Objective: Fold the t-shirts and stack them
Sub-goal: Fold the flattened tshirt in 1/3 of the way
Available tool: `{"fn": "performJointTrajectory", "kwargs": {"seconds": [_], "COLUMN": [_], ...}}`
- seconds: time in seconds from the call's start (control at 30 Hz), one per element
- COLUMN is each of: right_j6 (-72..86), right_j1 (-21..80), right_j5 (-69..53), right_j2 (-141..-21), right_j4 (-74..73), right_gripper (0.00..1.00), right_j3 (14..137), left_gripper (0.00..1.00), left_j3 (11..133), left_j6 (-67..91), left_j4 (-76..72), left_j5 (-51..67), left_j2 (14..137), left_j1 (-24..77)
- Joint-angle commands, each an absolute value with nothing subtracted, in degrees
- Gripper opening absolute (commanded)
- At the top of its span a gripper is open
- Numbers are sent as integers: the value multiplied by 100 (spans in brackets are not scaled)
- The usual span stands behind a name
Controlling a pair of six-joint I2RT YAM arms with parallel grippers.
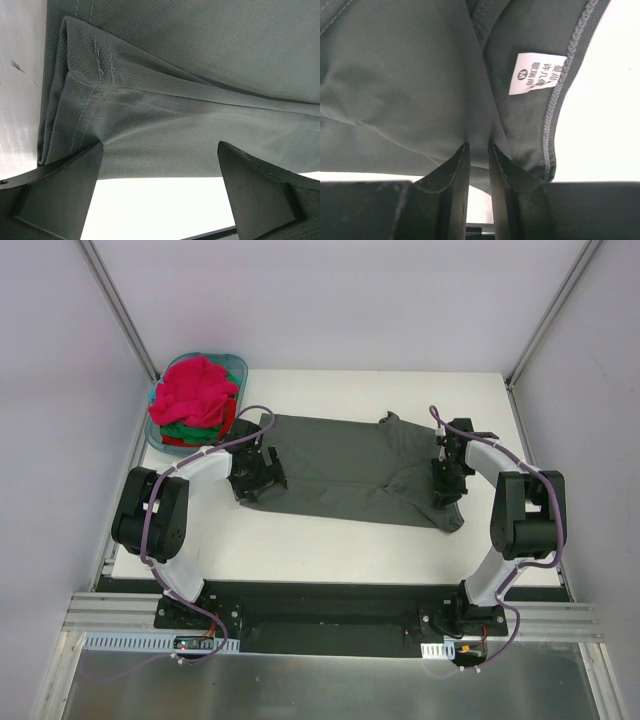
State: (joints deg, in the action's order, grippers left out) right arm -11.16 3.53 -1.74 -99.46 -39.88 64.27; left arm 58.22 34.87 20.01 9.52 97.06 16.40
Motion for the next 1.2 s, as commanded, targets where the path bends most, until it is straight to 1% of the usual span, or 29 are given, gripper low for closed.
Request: {"fn": "performJointTrajectory", "kwargs": {"seconds": [0.0,0.07,0.1,0.13,0.17,0.43,0.5,0.6,0.63,0.67,0.73,0.8,0.87,0.9,1.03,1.13,1.17], "right_j6": [-1125,-1099,-1099,-1099,-1081,-1168,-1222,-1187,-1195,-1187,-1169,-1134,-1064,-1063,-1020,-1002,-967], "right_j1": [316,316,316,316,308,316,316,308,308,316,308,290,264,255,255,264,264], "right_j5": [-816,-1036,-1072,-1037,-1011,-203,-115,-79,-157,-228,-290,-203,-254,-324,-483,-562,-536], "right_j2": [-9932,-9879,-9844,-9818,-9783,-9414,-9361,-9387,-9456,-9553,-9702,-9808,-9853,-9861,-9782,-9730,-9712], "right_j4": [-4052,-4052,-4060,-4034,-4043,-3850,-3928,-4034,-4069,-4113,-4131,-4148,-4175,-4157,-4079,-4043,-4052], "right_gripper": [21,14,10,2,1,1,2,27,40,48,59,61,61,57,29,29,26], "right_j3": [6469,6477,6478,6469,6460,6381,6363,6285,6258,6249,6205,6188,6153,6144,6073,6091,6100], "left_gripper": [99,99,99,99,99,99,99,99,99,99,99,99,99,99,99,99,99], "left_j3": [5713,5713,5704,5713,5695,5704,5704,5695,5713,5713,5713,5704,5695,5695,5687,5704,5704], "left_j6": [3270,3270,3278,3278,3278,3270,3261,3226,3226,3226,3217,3191,3190,3199,3199,3199,3208], "left_j4": [2268,2276,2276,2276,2276,2276,2276,2276,2276,2276,2276,2276,2285,2276,2276,2276,2276], "left_j5": [677,668,651,650,650,659,703,721,721,738,747,765,756,747,738,765,773], "left_j2": [9773,9773,9756,9747,9738,9747,9773,9808,9817,9835,9852,9844,9826,9817,9826,9844,9844], "left_j1": [1573,1564,1556,1556,1547,1538,1529,1521,1521,1512,1503,1494,1485,1485,1485,1485,1485]}}
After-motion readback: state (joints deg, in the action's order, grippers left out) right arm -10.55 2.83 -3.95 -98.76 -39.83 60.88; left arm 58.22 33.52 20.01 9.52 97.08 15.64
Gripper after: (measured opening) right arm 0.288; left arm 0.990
